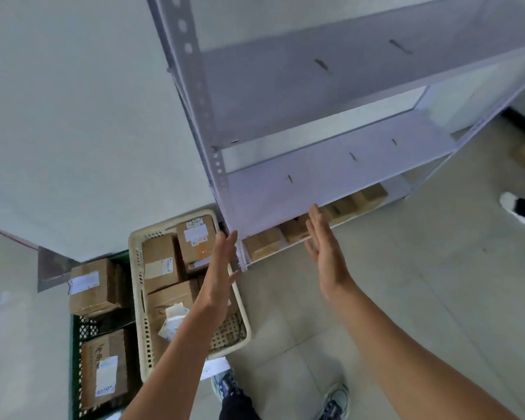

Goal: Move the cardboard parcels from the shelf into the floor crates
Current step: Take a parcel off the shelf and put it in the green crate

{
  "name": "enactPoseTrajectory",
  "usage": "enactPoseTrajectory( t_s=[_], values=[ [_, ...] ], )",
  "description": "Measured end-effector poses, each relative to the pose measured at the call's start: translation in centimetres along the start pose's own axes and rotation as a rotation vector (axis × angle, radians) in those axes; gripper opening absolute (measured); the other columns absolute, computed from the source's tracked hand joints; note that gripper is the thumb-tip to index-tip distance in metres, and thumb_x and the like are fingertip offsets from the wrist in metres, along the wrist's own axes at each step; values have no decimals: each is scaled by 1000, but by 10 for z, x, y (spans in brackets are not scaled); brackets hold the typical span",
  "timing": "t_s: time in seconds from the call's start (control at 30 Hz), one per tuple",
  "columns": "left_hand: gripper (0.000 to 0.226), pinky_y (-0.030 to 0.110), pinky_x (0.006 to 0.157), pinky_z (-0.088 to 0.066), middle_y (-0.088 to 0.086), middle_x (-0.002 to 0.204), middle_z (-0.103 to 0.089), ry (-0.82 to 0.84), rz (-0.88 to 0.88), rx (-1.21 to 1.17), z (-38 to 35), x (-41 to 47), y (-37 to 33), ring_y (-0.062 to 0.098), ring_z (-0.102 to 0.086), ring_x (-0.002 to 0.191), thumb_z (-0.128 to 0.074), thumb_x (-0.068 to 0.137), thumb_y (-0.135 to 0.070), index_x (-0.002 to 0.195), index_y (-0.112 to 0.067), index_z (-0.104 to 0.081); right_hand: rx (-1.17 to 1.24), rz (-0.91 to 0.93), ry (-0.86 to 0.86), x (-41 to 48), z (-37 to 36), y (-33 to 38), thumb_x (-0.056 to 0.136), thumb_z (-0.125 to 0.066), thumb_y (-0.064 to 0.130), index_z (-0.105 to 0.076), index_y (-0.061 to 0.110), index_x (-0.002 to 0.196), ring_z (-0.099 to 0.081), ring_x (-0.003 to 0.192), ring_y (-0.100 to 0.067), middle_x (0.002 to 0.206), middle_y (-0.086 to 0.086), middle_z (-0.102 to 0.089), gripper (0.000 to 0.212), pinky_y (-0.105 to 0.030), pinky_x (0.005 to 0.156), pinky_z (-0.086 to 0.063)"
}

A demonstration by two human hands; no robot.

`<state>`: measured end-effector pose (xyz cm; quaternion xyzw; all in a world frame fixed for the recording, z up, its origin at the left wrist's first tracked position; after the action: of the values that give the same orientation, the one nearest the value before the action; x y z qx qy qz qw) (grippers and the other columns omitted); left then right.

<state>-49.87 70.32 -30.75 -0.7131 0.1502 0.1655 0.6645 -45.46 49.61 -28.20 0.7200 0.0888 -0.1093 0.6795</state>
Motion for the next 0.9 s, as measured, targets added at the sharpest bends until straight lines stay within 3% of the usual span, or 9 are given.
enactPoseTrajectory(
  t_s=[0.1, 0.2, 0.3, 0.37, 0.47, 0.6, 0.9],
  values=[
    [84, 57, 130, -26, -22, 168, -37, 14, 1, -13, -75, -12, -10, 7, -32, 158, -25, 99, -83, 166, -34, -37, 33, 17, -60, -19, 86, 15, 91, -37, 75, -24, 37, 166, -25, 158, -3, 173, 17, -25, 85, -38, 131, -23],
    [89, 50, 126, -31, -25, 156, -45, 57, 5, -10, -148, -19, -15, 6, -40, 151, -28, 96, -87, 165, -31, -38, 47, 38, -101, -34, 165, 21, 94, -40, 82, -28, 39, 165, -27, 157, -1, 172, 18, -27, 84, -34, 128, -26],
    [88, 47, 121, -32, -13, 172, -36, 87, 17, -2, -209, -22, -14, 13, -35, 158, -26, 96, -80, 168, -29, -36, 71, 56, -155, -46, 234, 25, 77, -46, 92, -30, 38, 165, -30, 153, 4, 169, 22, -30, 104, -30, 124, -29],
    [82, 50, 123, -31, -9, 174, -34, 108, 27, 11, -245, -23, -13, 13, -35, 156, -23, 101, -75, 168, -30, -36, 108, 44, -186, -51, 273, 23, 84, -45, 86, -31, 38, 164, -31, 154, 3, 170, 21, -30, 95, -34, 126, -29],
    [79, 54, 126, -31, -12, 171, -36, 145, 35, 24, -289, -22, -15, 11, -36, 154, -24, 103, -75, 168, -31, -33, 137, 26, -227, -52, 318, 20, 95, -41, 80, -31, 37, 164, -34, 153, 2, 167, 22, -33, 81, -40, 129, -28],
    [87, 57, 126, -32, -17, 164, -41, 169, 35, 20, -338, -6, -26, 11, -37, 154, -31, 92, -81, 167, -37, -30, 138, 16, -248, -38, 362, 28, 91, -38, 76, -31, 35, 165, -40, 145, 7, 158, 28, -38, 85, -36, 126, -31],
    [96, 56, 123, -33, -15, 169, -40, 158, 113, -33, -428, 94, -14, 15, -35, 158, -37, 87, -85, 168, -33, -34, 131, -57, -304, 42, 464, 38, 87, -38, 75, -30, 32, 165, -39, 146, 1, 165, 18, -35, 90, -31, 119, -31]
  ],
)
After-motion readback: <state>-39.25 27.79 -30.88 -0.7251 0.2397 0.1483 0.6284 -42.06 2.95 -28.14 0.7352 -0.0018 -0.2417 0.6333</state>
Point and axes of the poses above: each hand's wrist, its own x-axis towards the middle knuckle, its own z-axis out of the back of the hand, y = z × x, the point moved 10 cm from there along x, towards the middle knuckle
